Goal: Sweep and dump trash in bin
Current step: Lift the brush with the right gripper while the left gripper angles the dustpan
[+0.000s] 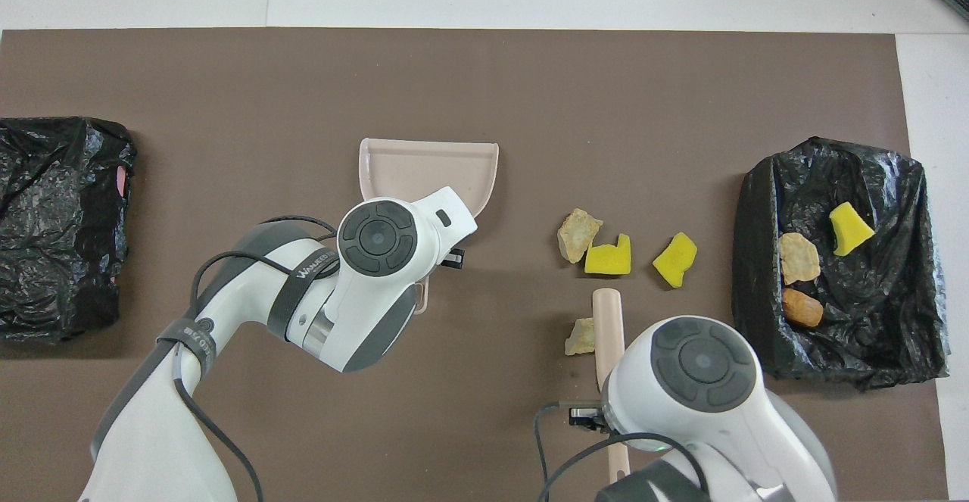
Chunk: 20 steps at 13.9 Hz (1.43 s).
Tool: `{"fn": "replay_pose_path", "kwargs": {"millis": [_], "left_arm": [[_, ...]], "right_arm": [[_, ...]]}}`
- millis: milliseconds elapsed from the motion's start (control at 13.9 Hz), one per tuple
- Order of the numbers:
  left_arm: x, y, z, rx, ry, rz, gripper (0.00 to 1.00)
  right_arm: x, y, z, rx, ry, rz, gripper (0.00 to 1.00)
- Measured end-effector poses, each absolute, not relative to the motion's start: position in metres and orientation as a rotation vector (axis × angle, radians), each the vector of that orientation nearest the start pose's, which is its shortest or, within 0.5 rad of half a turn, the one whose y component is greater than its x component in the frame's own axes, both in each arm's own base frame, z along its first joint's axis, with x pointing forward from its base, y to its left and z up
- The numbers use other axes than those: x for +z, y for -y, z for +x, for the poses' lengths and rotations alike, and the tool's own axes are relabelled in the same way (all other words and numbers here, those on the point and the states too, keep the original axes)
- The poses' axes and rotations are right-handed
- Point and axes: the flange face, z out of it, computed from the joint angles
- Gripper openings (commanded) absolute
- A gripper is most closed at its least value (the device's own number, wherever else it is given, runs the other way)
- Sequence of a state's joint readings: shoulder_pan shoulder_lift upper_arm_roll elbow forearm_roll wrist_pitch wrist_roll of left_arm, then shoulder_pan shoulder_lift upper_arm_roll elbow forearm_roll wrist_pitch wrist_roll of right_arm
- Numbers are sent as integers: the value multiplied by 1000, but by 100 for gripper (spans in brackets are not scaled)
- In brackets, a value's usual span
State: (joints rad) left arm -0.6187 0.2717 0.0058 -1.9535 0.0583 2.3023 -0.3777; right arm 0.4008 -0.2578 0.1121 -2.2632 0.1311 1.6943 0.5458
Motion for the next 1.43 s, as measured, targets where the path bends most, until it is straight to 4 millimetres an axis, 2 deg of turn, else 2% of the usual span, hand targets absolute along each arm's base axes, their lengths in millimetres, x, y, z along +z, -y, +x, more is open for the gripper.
{"fn": "replay_pose_path", "kwargs": {"millis": [143,430,861,1076,1291,1435], "left_arm": [[349,354,504,-173,-489,-3049,3],[360,355,503,-193,-581,-2987,3],[380,332,499,-30,-1041,-2798,0],[381,322,497,62,-1247,-2694,0],[381,308,498,158,-1434,-2591,0],[382,302,498,193,-1516,-2544,0]], "right_arm": [[440,-196,387,510,-106,-3177,0],[428,-133,429,425,-3,-3130,0],[412,-59,461,338,123,-3159,0],[400,-34,470,300,144,-3153,0],[379,-6,479,287,160,-3165,0],[368,-3,482,307,160,-3160,0]]}}
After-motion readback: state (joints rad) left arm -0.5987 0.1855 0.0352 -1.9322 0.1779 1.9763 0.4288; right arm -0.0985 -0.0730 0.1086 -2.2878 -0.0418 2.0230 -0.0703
